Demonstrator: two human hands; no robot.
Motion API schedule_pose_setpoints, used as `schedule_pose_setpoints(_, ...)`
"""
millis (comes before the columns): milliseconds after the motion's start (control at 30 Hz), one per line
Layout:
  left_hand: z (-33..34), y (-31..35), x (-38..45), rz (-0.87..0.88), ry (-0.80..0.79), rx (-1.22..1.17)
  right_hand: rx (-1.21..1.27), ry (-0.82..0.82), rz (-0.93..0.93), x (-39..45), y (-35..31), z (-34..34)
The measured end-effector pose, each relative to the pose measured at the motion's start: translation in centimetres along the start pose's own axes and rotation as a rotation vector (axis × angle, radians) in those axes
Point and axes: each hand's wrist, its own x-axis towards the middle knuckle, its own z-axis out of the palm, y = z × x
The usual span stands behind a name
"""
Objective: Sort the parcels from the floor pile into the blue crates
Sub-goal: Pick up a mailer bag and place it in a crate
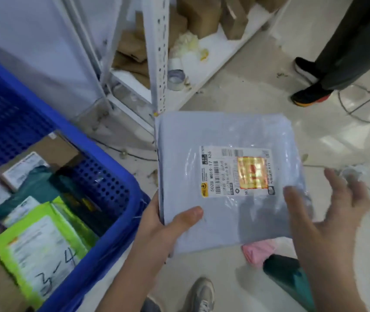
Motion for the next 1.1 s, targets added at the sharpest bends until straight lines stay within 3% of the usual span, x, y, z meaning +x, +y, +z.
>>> schedule_pose_setpoints(67,-1.5,2.6,-1.1,0.045,0.0,-0.006,0.009,-0.277,0.06,1.4,-4.5,2.1)
schedule_pose_setpoints(200,-6.7,6.9,-3.1,0.141,0.057,-0.035,0.318,-0.75,0.151,1.0,-11.1,5.7)
schedule_pose_setpoints(333,-14.3,10.3,-4.2,0.116,0.26,-0.142,0.502,-1.063,0.072,-3.3,-17.5,10.8)
schedule_pose_setpoints(500,-23.3,12.9,-4.4,0.119,0.525,-0.003,0.521,-1.2,-0.032,-8.5,-22.4,19.5)
schedule_pose_setpoints(733,-31.7,12.6,-1.8,0.101,0.671,0.125,0.358,-1.23,0.137,-11.2,-25.5,32.5)
schedule_pose_setpoints(933,-36.5,11.9,0.3,0.002,0.74,0.135,0.202,-1.315,0.009,-12.6,-27.0,39.5)
schedule_pose_setpoints(1100,-40.4,11.0,1.9,-0.048,0.96,0.145,0.087,-1.425,-0.108,-15.6,-27.8,45.7)
